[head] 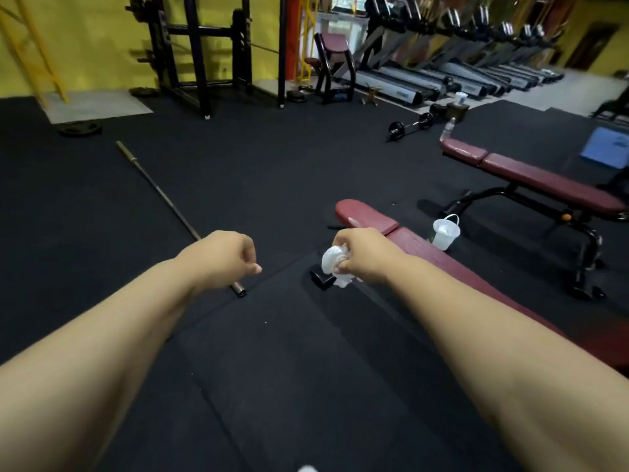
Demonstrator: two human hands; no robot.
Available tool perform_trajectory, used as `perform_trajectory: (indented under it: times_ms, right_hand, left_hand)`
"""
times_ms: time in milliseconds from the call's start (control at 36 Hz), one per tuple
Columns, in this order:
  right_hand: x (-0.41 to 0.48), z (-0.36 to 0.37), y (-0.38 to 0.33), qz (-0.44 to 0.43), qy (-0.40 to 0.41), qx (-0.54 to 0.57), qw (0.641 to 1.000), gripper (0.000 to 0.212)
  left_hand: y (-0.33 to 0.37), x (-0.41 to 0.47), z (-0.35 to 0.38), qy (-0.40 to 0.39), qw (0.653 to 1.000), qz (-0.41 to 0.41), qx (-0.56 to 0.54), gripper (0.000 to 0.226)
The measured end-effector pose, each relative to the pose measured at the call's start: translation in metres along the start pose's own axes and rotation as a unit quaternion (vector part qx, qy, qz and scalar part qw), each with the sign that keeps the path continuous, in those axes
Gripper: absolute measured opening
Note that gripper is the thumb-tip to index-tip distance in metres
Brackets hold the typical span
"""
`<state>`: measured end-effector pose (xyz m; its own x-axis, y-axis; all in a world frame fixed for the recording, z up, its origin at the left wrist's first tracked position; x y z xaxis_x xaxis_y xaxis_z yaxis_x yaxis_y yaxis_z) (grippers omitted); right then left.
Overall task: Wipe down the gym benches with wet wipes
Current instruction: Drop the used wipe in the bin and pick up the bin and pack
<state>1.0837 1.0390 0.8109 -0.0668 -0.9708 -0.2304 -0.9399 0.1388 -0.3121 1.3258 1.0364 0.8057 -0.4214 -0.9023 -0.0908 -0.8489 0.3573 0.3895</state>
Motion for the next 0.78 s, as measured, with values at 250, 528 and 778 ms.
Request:
perform_trajectory:
  times_ms: [250, 528, 778]
  right_hand:
    - [0.129, -0.032, 0.011, 0.043, 0.015, -0.044, 0.998, 0.019]
    - [0.297, -0.091, 0.017, 0.088, 0.034, -0.042, 0.995, 0.021]
    - [0.418, -0.099, 0.025, 0.134, 0.023, -0.075, 0.988, 0.025]
  left_hand:
    - [-0.031, 0.151, -0.028, -0.028, 0.998, 0.04, 0.049, 0.019]
    - [-0.064, 0.326, -0.07, -0.042, 0.994, 0.07, 0.074, 0.018]
    - [-0.119, 0.456, -0.078, -0.087, 0.989, 0.091, 0.083, 0.017]
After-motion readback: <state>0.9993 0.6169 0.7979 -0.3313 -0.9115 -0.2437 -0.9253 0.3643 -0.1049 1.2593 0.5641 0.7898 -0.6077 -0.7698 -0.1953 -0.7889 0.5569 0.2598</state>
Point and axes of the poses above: each hand's wrist, its own x-axis towards the middle knuckle, its own z-axis out of the palm, y = z × x, the point moved 3 cm from there along x, towards the middle knuckle, and after that the axes turned 13 degrees about z, right-handed, at the moved point
